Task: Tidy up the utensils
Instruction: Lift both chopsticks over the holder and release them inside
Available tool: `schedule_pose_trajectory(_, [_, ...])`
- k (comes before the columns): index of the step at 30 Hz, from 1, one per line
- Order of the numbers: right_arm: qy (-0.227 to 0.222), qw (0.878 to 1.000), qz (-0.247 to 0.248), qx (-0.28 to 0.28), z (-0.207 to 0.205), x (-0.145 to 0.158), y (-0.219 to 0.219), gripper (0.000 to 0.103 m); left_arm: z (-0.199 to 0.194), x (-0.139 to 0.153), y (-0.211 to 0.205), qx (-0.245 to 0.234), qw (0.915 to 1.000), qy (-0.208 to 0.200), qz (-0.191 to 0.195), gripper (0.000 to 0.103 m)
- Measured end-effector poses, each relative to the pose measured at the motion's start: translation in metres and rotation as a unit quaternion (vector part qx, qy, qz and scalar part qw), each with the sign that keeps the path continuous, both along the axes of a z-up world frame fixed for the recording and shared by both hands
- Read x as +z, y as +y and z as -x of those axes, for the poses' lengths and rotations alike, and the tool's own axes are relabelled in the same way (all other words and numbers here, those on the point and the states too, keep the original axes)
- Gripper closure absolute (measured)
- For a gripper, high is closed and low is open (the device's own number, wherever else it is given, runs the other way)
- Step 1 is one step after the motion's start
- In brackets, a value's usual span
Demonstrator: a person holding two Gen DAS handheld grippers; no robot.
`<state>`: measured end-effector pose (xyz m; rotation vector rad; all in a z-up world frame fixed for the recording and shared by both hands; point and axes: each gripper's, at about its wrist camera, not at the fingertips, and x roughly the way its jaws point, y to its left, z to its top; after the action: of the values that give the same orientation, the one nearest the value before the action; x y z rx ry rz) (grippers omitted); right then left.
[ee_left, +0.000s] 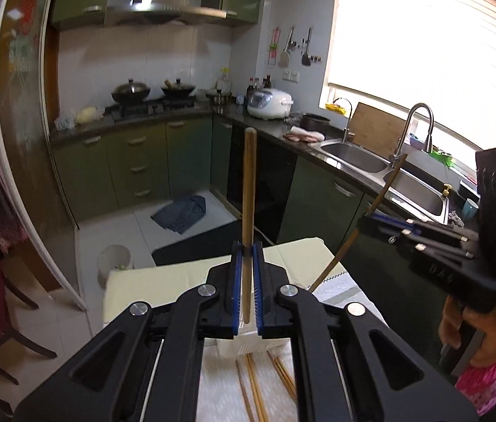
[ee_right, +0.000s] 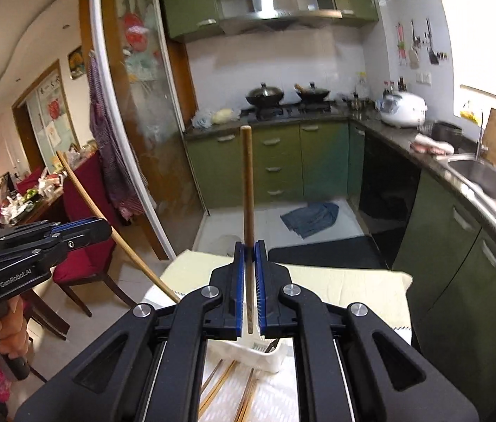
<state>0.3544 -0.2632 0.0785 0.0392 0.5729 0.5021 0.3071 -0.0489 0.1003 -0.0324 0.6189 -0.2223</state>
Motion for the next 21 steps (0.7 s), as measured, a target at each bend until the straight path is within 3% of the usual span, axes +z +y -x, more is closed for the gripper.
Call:
schedule_pose_trajectory(11, [0.077,0.996,0.048,0.001,-0.049,-0.082,0.034,0.096,-0.045,-0.077,-0.005,0.007,0.9932,0.112,-0.03,0.097])
schedule_pose_trajectory(14, [0.083,0.995,0.051,0.001,-0.05,-0.09,0.038,0.095,-0.048,-0.087,-0.005,0.011,0.9916,0.124,-0.035,0.095])
schedule_pose_trajectory(17, [0.082,0.995,0.052,0.003,-0.049,-0.091,0.04,0.092,-0.045,-0.091,-0.007,0.013,0.9911,0.127,-0.039,0.085])
schedule_pose_trajectory(21, [0.075,0.996,0.051,0.008,-0.038,-0.085,0.036,0.091,-0.04,-0.087,-0.005,0.01,0.9915,0.124,-0.038,0.083])
